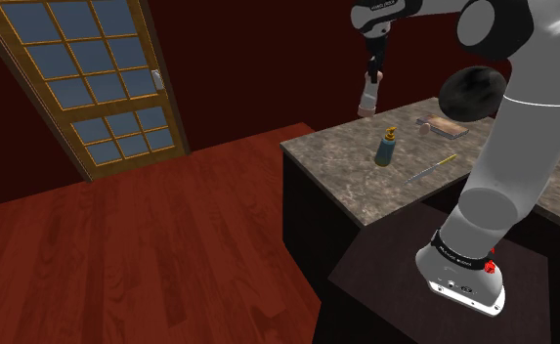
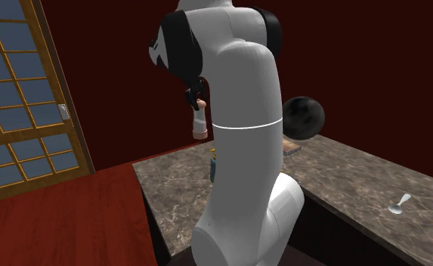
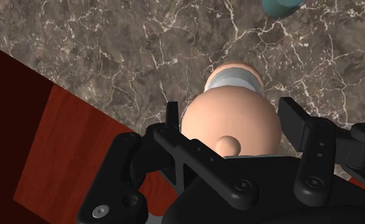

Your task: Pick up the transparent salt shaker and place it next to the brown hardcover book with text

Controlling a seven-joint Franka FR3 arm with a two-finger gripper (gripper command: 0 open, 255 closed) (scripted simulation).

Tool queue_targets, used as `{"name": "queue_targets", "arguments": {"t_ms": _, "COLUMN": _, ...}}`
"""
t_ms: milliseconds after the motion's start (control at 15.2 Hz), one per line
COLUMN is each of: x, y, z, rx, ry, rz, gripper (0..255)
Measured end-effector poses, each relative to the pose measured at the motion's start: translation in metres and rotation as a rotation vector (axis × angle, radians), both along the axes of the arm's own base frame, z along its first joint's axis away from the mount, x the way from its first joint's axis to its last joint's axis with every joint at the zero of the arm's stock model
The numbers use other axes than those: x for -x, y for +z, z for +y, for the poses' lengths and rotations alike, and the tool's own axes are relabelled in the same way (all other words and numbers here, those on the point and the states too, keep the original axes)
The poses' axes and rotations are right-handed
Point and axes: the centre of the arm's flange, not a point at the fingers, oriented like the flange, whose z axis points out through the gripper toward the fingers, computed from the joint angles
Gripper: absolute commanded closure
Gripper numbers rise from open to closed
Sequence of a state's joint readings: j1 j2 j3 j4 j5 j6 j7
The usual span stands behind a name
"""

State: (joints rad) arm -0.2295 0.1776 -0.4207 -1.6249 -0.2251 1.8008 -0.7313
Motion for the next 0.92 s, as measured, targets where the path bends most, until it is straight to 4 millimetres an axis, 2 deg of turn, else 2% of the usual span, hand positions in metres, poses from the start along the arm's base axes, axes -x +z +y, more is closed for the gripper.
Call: {"name": "queue_targets", "arguments": {"t_ms": 924, "x": 0.001, "y": 0.075, "z": 0.001, "rx": 0.0, "ry": 0.0, "rz": 0.0, "gripper": 255}}
